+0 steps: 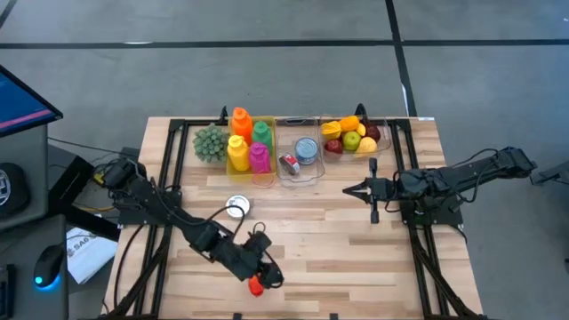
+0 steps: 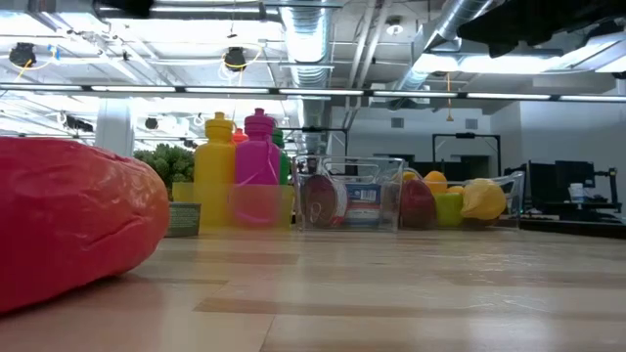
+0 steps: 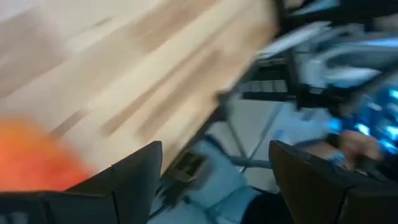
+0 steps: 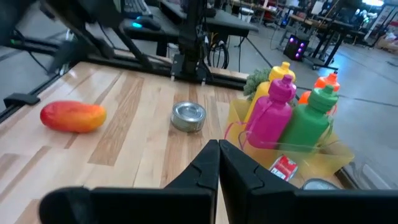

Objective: Pick & Place Food Item
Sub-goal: Put the orange mango into the right transparent bin

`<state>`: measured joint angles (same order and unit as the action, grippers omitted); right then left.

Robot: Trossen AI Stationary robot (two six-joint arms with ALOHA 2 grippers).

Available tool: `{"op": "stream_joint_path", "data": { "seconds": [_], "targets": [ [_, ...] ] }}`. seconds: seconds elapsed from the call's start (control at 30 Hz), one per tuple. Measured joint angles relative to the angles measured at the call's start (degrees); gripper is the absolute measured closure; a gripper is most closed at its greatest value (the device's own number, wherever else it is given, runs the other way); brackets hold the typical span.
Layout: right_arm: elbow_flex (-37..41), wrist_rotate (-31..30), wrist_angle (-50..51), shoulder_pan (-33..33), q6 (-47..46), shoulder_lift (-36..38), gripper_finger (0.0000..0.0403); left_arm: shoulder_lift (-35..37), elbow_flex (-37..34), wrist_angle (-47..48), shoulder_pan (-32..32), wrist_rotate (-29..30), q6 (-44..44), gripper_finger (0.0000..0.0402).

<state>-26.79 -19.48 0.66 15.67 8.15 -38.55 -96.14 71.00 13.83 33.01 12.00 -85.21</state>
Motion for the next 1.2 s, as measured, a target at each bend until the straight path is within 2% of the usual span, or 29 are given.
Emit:
{"op": "stream_joint_path", "data": {
  "seconds": [0.13,0.27,0.6,0.83,1.2],
  "targets": [
    [-0.02,-0.05,-0.29,-0.05,1.5,0.01,0.0397,0.0,0.0,8.85,0.0,-2.23,-9.1,0.0116],
    [-0.02,-0.05,-0.48,-0.05,2.63,0.01,0.0397,0.01,-0.04,15.43,0.07,-2.43,-13.2,0.0116],
    [-0.02,-0.05,-0.26,-0.07,2.85,0.01,0.0397,-0.02,-2.36,21.88,0.17,-1.91,-19.11,0.0116],
    [-0.02,-0.05,-0.25,-0.07,2.86,0.01,0.0397,-1.33,-2.36,22.31,0.17,-2.32,-20.47,0.0116],
    [-0.02,-0.07,-0.25,-0.07,2.82,0.01,0.0397,-7.85,-2.36,15.84,0.17,-6.68,-20.52,0.0116]
  ]
}}
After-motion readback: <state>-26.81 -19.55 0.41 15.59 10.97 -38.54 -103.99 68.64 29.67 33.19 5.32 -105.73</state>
